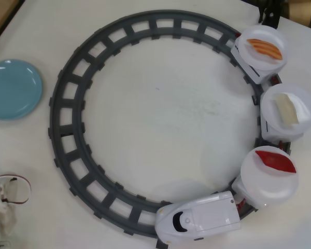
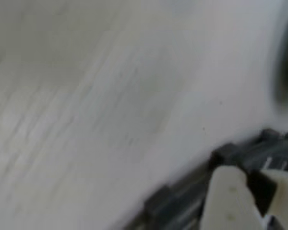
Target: Pick up the sushi from the Shinkansen and put it on the blue dish
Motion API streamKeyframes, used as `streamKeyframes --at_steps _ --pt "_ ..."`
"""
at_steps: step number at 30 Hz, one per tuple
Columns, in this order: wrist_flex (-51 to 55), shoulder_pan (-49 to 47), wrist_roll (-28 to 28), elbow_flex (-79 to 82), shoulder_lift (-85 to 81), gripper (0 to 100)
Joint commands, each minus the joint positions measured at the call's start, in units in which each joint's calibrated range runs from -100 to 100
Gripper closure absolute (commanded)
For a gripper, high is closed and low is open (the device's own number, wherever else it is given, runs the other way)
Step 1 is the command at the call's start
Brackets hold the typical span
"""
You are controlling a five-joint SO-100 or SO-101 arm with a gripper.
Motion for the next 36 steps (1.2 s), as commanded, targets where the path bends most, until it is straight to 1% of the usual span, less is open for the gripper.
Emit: streamKeyframes --at_steps 1,7,17,20,29,36 --pt "1.74 0.5 0.0 -6.09 -0.03 97" --pt "4.37 0.5 0.0 -11.59 0.05 96" --pt "4.37 0.58 0.0 -16.64 1.54 96" --pt "3.86 0.58 0.0 -19.62 6.1 96" --pt "3.86 0.67 -0.32 -36.3 25.1 97" --pt "3.86 7.45 -0.06 -47.84 36.55 96"
